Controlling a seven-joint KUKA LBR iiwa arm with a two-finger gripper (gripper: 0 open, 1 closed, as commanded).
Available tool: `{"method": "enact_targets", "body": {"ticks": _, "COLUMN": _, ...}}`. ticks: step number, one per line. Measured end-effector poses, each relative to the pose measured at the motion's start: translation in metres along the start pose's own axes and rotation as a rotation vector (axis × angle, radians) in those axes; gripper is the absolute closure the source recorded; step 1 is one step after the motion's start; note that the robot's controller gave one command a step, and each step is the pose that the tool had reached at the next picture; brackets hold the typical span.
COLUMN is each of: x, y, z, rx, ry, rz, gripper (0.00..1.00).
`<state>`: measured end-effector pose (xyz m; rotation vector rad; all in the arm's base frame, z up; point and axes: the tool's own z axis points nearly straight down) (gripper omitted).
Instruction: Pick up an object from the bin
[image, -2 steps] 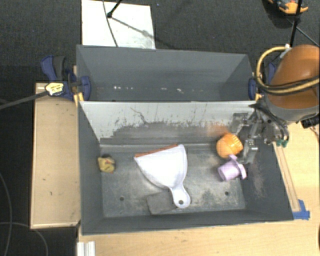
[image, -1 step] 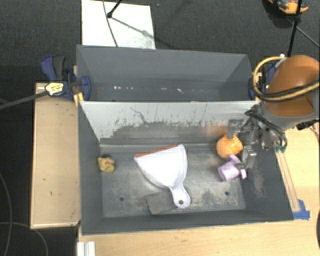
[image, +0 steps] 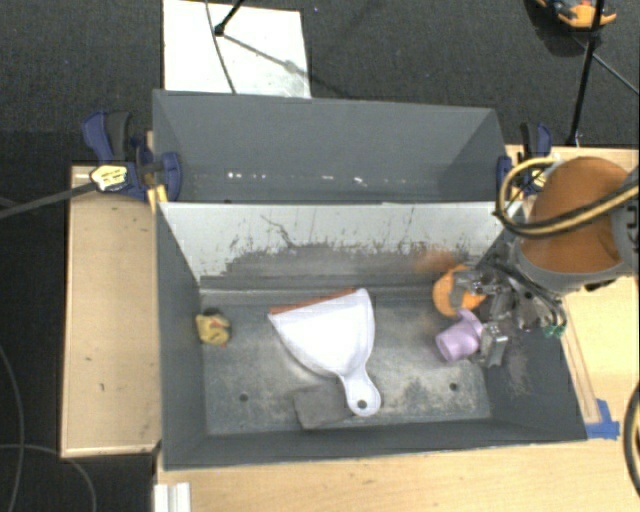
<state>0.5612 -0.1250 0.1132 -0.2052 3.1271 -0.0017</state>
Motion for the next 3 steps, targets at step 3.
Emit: {"method": "enact_targets", "body": {"ticks": 3, "x": -0.022, "y": -0.003, "z": -0.094, "rx": -0.001, "ry": 0.004, "rz": 0.078, "gripper": 1.00}}
